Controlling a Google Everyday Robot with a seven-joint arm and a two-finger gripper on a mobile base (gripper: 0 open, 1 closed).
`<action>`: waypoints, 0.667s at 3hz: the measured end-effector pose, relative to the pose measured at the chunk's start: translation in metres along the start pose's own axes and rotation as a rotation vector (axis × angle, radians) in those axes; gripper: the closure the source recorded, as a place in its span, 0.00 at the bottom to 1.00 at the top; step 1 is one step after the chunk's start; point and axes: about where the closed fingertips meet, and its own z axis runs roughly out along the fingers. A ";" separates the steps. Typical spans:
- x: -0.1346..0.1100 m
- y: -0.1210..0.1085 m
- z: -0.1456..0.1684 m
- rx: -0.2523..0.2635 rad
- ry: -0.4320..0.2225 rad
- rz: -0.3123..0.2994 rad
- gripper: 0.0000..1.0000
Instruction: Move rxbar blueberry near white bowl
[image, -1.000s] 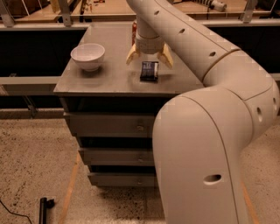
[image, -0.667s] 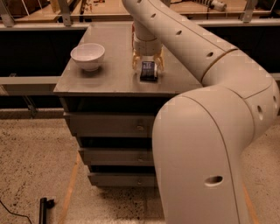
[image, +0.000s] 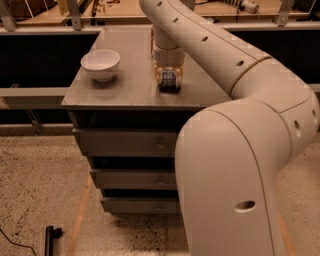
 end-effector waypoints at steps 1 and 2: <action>0.000 0.000 -0.002 0.000 0.000 0.000 1.00; -0.001 -0.013 -0.017 0.089 -0.007 0.010 1.00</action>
Offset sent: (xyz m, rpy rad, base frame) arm -0.0144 0.0429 0.0641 0.2944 -0.0150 0.0449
